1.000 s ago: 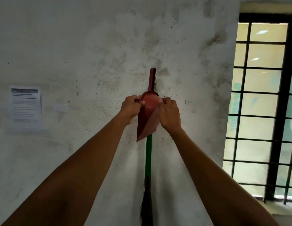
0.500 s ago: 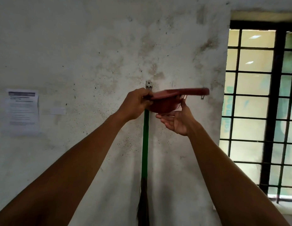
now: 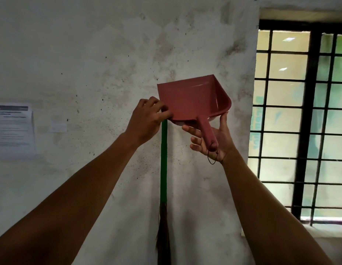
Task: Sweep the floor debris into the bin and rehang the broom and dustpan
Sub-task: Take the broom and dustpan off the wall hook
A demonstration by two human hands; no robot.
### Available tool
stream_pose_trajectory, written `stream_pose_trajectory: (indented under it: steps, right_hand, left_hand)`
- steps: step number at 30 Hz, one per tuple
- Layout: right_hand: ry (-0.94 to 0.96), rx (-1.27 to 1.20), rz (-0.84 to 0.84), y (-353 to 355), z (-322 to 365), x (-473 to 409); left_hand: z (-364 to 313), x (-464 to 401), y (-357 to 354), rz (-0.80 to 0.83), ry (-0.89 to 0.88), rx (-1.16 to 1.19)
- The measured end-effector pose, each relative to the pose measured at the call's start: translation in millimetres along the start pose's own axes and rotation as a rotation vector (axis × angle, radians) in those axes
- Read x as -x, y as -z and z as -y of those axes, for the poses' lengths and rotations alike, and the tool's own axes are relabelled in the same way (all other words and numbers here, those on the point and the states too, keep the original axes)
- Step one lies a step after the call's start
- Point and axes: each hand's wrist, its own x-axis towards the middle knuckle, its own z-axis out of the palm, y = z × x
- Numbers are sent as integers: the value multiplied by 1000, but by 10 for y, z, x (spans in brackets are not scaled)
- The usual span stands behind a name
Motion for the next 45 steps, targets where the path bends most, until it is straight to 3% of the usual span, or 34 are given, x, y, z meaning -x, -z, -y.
stream_pose_trajectory:
  steps: [5, 9, 15, 19, 29, 45]
  right_hand:
    - [50, 89, 19, 120, -26, 42]
    - [5, 263, -107, 147, -2, 37]
    - [93, 314, -259, 193, -124, -52]
    - [141, 279, -315, 343, -241, -83]
    - [148, 263, -407, 647, -528, -156]
    - [73, 297, -500, 1302, -1103, -85]
  left_hand:
    - [24, 3, -72, 16, -38, -72]
    - [19, 33, -134, 18, -11, -98]
    - [-122, -1, -236, 12, 264, -36]
    - [-211, 142, -388, 109, 360, 36]
    - [-686, 1115, -1143, 694, 116, 206]
    - [-1315, 2066, -1889, 1145, -222, -179]
